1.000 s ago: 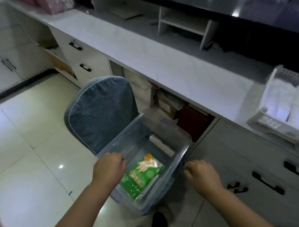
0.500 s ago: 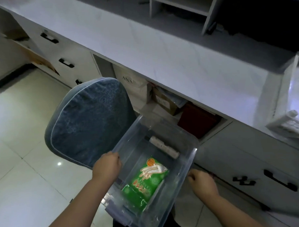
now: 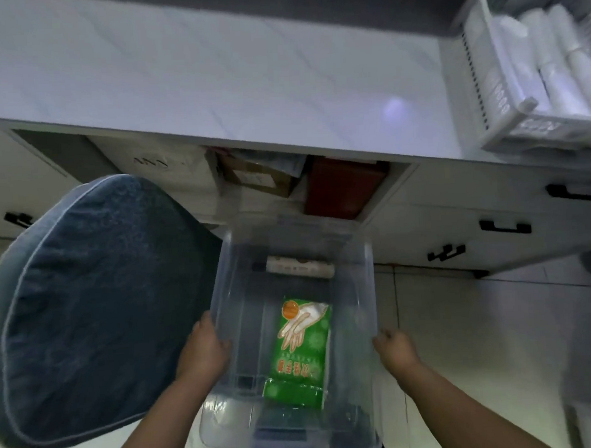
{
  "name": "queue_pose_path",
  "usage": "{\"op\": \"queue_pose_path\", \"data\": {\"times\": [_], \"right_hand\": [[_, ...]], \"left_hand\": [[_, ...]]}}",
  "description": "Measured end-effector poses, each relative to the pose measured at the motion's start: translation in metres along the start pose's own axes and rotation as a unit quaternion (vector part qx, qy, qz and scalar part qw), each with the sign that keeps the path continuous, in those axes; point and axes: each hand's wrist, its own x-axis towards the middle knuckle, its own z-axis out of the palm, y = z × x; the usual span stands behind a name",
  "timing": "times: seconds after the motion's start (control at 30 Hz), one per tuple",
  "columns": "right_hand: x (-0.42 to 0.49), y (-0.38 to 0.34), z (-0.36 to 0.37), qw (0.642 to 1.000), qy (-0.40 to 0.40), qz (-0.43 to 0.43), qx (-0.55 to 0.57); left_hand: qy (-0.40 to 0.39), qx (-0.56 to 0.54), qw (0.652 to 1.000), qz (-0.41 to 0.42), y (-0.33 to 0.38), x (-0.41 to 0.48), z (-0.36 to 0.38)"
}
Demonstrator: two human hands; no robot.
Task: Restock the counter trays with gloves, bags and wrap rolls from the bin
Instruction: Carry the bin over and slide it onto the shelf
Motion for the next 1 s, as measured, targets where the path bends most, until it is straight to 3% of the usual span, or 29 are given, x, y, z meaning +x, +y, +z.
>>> {"op": "queue_pose_path", "data": {"times": [0.07,0.2,0.4,0.63,1.0], "right_hand": [[-0.003,-0.001,0.005,0.994,0.004,0.019,0.109],[-0.009,0.009,0.004,0.977,0.031,0.042,0.206],[-0.028,0.067,-0.038,0.959,0.098,0.063,0.259],[-0.059,0.186,-0.133,0.911,0.181,0.104,0.355],[-0.101,0.372,-0.33,0.848,0.27,0.064,0.452]], "left_hand": [[-0.016,-0.067,0.997,-0.02,0.002,0.007,-0.001],[-0.027,-0.105,0.994,-0.014,0.016,0.003,-0.001],[0.011,-0.048,0.998,0.027,0.07,-0.038,0.026],[-0.015,0.043,0.993,0.112,0.165,-0.118,0.108],[-0.034,0.074,0.962,0.26,0.325,-0.265,0.267]]}}
